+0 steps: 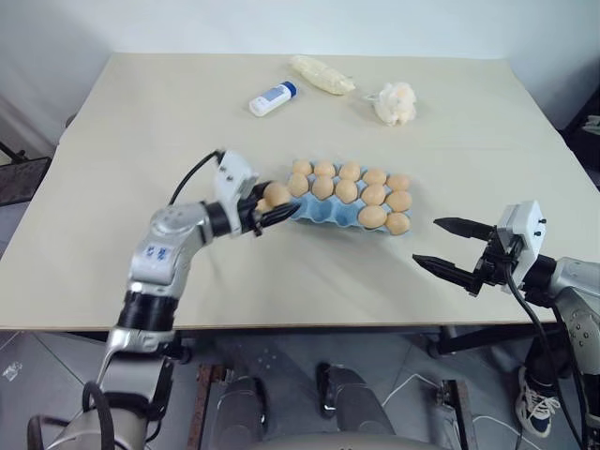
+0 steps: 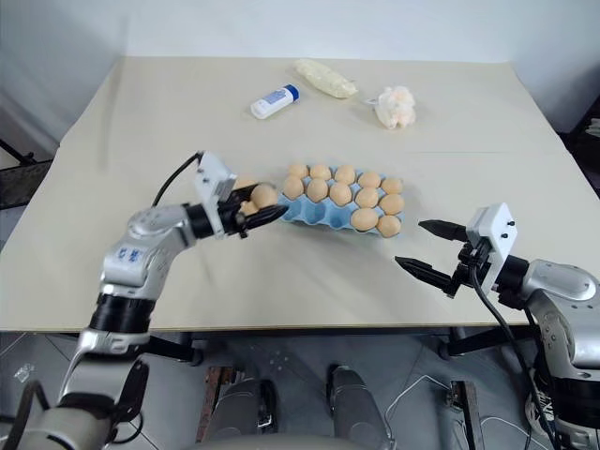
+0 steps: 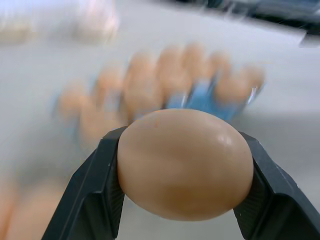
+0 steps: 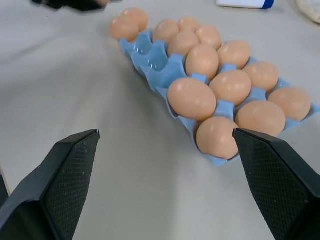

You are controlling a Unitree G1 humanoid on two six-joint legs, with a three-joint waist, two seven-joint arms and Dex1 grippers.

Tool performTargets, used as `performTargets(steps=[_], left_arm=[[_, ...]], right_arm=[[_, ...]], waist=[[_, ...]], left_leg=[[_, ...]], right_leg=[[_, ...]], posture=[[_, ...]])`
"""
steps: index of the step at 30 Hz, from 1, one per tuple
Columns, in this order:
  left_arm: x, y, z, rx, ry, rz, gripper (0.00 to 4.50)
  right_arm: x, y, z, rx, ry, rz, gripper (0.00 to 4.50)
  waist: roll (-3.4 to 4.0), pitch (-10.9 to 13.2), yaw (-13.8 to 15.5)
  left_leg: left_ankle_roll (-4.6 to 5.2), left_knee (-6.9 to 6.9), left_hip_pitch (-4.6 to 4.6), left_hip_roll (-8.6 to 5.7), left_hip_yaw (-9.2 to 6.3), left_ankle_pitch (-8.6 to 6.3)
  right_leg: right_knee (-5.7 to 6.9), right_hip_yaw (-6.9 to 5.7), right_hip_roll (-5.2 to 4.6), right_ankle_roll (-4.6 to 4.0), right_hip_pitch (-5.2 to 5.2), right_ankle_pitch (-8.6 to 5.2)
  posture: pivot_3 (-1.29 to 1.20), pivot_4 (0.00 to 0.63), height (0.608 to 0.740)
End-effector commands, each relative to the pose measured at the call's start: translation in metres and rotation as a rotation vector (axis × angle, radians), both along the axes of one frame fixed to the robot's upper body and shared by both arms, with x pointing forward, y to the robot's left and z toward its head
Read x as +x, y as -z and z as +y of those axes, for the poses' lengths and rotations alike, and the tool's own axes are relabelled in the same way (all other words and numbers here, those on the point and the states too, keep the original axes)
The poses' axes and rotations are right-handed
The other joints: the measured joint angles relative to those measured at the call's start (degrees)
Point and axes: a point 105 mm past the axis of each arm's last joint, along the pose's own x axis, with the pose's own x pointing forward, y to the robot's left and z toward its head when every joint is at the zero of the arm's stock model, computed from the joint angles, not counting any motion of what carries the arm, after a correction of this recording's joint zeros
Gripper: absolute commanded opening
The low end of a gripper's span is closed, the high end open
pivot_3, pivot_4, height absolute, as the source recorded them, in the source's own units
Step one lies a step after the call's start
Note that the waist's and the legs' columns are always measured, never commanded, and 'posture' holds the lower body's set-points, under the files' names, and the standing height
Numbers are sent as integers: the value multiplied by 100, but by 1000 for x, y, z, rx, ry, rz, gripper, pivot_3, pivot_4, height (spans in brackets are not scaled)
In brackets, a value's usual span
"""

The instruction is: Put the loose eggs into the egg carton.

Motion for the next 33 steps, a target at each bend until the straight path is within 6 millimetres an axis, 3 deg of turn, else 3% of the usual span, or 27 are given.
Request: performTargets(steps=[1,6,10,20,30,31,33], left_arm=[[10,-3,-16,-5,20,-38,2398],[19,-2,-61,-18,144,-27,2398],[19,8,-82,24,231,-19,2398],[29,15,-84,81,226,-13,2398],[30,19,-87,100,235,-15,2398],[31,17,-88,92,228,-26,3117],[34,12,-88,74,215,-28,3643]], right_arm=[[-2,-16,1,21,-4,-87,4500],[-6,-21,4,56,4,-145,4500],[-9,-13,2,49,45,-121,4500],[-22,-7,-2,50,116,-106,4500],[-19,-8,-3,45,125,-97,4500],[-19,-8,-3,44,124,-96,4500],[-18,-8,-2,42,122,-93,4500]], waist=[[0,0,-38],[-1,1,-26],[0,1,-15],[0,1,-17],[-1,1,-16],[-1,1,-15],[-1,1,-15]], left_leg=[[3,-1,1,-1,2,0],[4,-4,-1,6,-3,-2],[1,-10,-9,5,-6,-4],[7,-9,-17,6,-5,-18],[12,-6,-19,5,-2,-20],[13,-6,-20,4,-2,-21],[13,-7,-19,5,-2,-21]], right_leg=[[-2,3,0,2,1,1],[-4,-3,11,34,-2,19],[-22,-5,12,34,-5,18],[-33,-10,12,44,-6,24],[-37,-8,11,42,-6,23],[-38,-8,12,42,-6,23],[-38,-8,12,42,-6,23]], posture=[[0,150,740],[0,150,740],[0,150,740],[0,150,740],[0,150,740],[0,150,740],[0,150,740]])
